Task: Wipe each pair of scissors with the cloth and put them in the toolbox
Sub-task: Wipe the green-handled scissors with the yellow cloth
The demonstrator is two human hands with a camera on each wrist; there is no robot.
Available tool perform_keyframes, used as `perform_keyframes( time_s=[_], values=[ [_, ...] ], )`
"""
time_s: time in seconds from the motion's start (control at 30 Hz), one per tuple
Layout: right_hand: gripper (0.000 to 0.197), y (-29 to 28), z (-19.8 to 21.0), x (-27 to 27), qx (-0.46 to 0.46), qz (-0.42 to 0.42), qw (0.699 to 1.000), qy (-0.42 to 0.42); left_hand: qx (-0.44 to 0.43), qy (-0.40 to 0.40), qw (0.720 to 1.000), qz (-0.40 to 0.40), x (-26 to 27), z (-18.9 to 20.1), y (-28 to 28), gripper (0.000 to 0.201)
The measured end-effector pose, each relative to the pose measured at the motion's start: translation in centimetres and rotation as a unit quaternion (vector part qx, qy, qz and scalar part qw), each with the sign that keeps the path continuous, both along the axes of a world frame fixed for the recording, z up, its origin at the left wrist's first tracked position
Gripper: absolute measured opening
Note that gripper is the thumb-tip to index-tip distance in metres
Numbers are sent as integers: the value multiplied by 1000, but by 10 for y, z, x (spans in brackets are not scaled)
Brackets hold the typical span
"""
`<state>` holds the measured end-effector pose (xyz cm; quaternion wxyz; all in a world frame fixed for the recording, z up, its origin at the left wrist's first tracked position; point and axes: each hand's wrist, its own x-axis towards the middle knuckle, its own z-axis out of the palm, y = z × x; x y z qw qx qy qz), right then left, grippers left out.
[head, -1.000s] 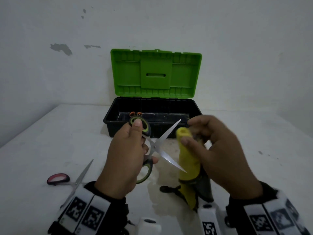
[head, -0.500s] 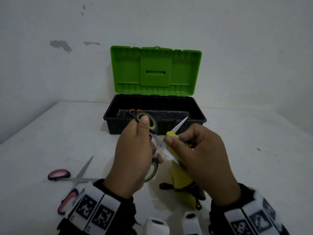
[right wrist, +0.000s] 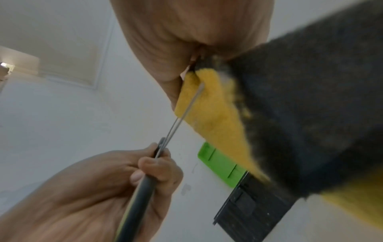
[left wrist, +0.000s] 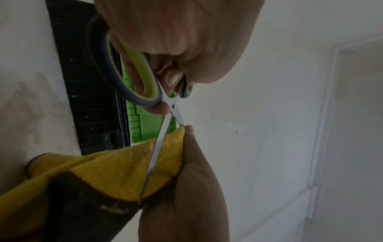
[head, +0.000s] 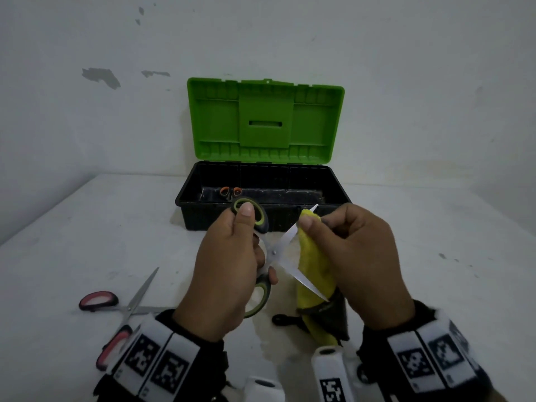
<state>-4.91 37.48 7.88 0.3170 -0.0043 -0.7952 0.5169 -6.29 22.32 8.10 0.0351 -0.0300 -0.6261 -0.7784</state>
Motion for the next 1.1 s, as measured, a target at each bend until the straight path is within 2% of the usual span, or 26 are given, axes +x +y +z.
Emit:
perform_keyframes(
  time_s=[0.17,0.33,0.53,0.67,0.77,0.83,0.9,1.0,1.1],
  values=[
    [25,-6,3,5,23,66,997,-34,8,-18,1000,-19,-4,0,-6,35],
    [28,11,7,-7,-46,23,999,-18,15,-41,998,-41,-5,2,-7,34],
    [26,2,3,-1,-49,78,995,-42,33,-77,994,-69,-8,5,-11,31],
    [33,16,6,-12,-77,22,997,-17,23,-83,994,-64,-7,5,-11,32],
    [31,25,9,-13,-76,3,997,-18,-40,-57,997,-30,-6,2,-13,35],
    [28,28,13,-7,-37,7,999,-13,-93,-27,995,1,-4,2,-13,38],
    [24,24,18,2,54,25,998,2,-113,-5,993,23,-2,3,-12,38],
    [20,3,19,11,190,69,979,4,-113,10,993,29,0,7,-7,35],
    [18,-12,5,12,249,83,965,-1,-147,28,988,28,3,10,-1,35]
  ],
)
